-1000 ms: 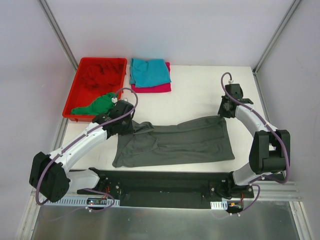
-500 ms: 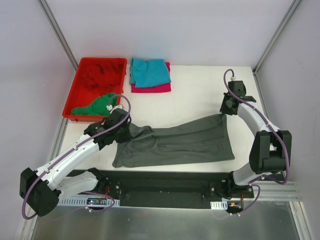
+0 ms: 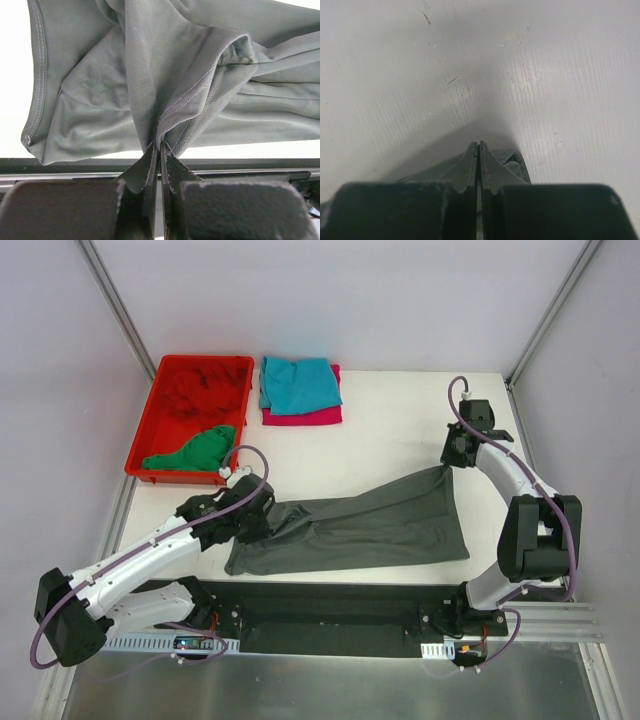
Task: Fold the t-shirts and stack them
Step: Fold the other side of the tshirt into a rectangle
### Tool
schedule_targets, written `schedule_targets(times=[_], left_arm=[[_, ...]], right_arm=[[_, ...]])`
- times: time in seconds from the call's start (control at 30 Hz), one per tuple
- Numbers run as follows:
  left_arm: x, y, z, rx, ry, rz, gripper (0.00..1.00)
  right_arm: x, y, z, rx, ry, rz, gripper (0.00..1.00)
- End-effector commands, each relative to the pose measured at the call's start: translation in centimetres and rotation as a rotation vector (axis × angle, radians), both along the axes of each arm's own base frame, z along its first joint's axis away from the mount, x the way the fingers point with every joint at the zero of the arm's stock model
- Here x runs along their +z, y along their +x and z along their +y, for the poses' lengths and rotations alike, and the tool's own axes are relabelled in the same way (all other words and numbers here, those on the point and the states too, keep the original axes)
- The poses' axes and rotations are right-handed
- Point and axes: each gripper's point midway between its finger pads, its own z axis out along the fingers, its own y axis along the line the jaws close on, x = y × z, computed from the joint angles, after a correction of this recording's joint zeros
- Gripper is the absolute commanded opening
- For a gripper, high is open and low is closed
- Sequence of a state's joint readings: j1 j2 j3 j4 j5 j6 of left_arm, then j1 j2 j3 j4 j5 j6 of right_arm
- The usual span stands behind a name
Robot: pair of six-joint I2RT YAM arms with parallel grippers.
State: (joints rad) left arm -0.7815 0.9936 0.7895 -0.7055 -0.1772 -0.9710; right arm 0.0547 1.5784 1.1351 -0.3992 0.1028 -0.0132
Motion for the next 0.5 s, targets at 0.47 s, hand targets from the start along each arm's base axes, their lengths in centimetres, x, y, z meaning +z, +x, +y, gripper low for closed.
schedule_targets(times=[0.47], left_arm=[[-3.7,-3.5,1.8,0.162,0.048,0.131,0.00]], right_arm=[[-0.7,-1.9,-0.3,-0.062,0.049,-0.014,0.04]])
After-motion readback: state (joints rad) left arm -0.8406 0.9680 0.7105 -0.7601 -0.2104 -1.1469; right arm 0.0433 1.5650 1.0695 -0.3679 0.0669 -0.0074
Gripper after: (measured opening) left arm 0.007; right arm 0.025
